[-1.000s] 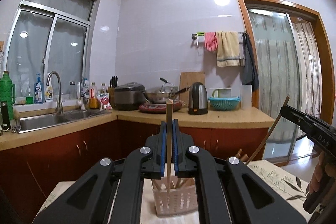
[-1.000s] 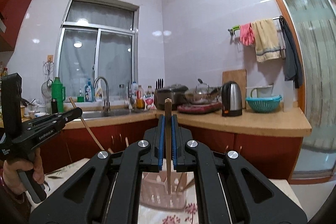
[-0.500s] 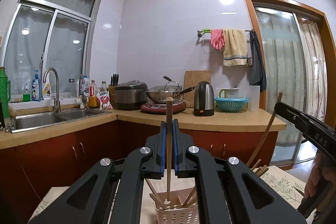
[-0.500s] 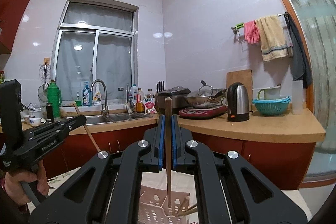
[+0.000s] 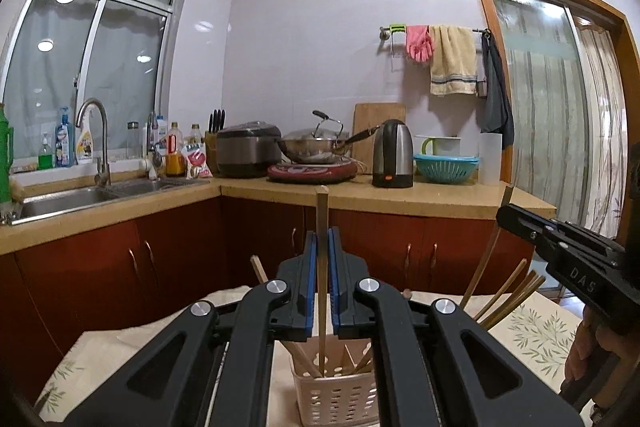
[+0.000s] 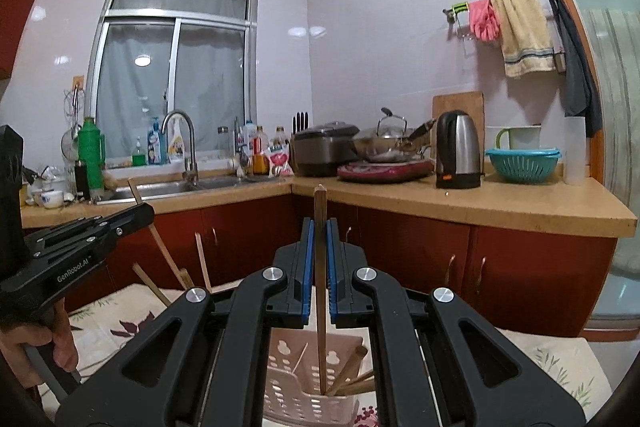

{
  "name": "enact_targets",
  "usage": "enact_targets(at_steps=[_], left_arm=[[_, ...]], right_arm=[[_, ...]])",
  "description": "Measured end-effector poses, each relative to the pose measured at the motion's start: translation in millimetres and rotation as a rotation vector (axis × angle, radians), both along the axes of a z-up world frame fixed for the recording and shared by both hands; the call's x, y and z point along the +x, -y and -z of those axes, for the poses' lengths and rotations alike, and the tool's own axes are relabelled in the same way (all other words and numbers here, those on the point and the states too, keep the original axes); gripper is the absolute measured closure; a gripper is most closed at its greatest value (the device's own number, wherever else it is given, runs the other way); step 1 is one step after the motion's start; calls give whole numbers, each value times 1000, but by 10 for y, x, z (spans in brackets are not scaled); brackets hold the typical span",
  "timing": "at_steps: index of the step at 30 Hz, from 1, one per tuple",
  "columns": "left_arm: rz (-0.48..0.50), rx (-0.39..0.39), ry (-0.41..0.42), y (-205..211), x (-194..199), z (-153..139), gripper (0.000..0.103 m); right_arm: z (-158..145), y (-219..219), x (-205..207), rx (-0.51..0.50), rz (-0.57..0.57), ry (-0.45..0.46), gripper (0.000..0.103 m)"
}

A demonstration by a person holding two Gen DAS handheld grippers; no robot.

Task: Organize utensils
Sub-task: 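Lower the chopstick into the caddy with the right tool, then open the right tool's fingers and withdraw both tools from the caddy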

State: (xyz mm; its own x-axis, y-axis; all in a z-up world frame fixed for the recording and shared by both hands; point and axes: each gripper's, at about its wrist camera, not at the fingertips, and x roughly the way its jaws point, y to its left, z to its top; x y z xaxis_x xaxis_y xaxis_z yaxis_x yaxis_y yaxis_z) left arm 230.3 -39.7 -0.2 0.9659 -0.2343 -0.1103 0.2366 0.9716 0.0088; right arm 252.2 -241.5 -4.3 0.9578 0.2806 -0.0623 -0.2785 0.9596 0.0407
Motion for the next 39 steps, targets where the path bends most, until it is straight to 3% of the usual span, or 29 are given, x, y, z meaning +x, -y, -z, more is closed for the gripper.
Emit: enact_targets(at_steps=[8, 21, 23, 25, 29, 31, 36, 39], left_arm=[[20, 17, -49, 96, 62, 198, 97], [6, 29, -96, 89, 133, 324, 94], [5, 33, -101, 92, 138, 337, 85], [2, 35, -104, 99, 133, 346, 71], [-4, 35, -100, 109, 94, 333, 55], [-10, 32, -99, 101, 71, 329, 46], [-19, 28, -85, 82, -121, 242, 28], [-44, 17, -82, 55, -298, 208, 23]], right_arm=[[175, -89, 28, -35, 3, -30, 96], [175, -102, -13, -44, 8, -36, 95], [175, -103, -3, -43, 11, -40, 91], [177, -91, -8, -29, 4, -48, 74], [170, -87, -62, -30, 3, -46, 70], [148, -81, -108, -26, 6, -41, 59], [80, -48, -308, -16, 40, -31, 47], [81, -10, -477, -2, 67, -43, 38]])
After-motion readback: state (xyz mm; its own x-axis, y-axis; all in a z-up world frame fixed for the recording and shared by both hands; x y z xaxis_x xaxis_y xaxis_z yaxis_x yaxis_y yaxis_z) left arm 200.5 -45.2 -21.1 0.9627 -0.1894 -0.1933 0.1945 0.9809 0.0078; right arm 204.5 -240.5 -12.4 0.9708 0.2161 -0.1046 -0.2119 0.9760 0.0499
